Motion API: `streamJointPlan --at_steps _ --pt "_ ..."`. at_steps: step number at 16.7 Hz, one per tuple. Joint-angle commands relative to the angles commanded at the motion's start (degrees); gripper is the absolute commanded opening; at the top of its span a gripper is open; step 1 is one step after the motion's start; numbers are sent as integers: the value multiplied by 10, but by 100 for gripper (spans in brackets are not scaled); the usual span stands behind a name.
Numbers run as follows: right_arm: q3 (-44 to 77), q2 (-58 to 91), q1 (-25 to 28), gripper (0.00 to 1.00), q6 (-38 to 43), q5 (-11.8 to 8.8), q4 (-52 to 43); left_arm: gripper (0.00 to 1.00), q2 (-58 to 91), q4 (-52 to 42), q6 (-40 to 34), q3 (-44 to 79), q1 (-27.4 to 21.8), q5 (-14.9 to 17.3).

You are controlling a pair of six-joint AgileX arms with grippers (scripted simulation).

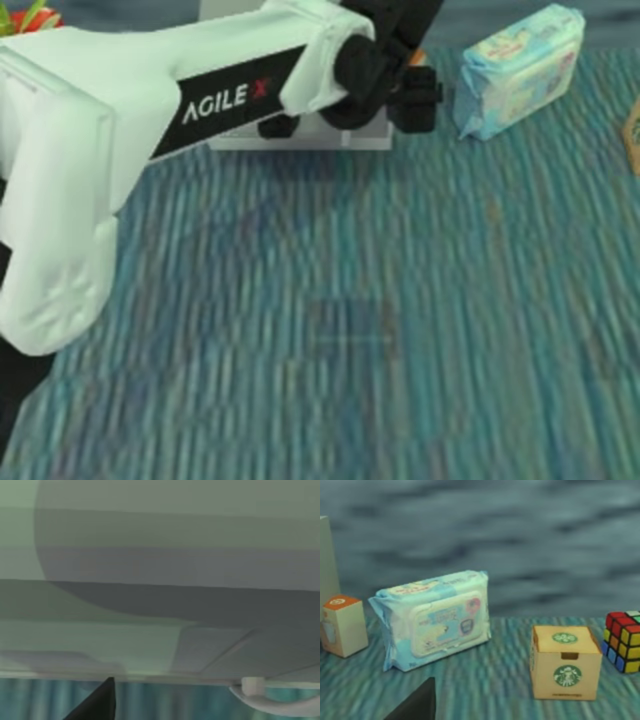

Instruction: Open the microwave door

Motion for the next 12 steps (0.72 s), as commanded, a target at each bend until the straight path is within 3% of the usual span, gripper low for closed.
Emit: streamJointPlan --at_steps 6,12 --pt "0 0 0 100 0 0 0 100 33 22 11 20 12 7" --pt "0 0 0 100 0 0 0 55 33 22 11 20 12 7"
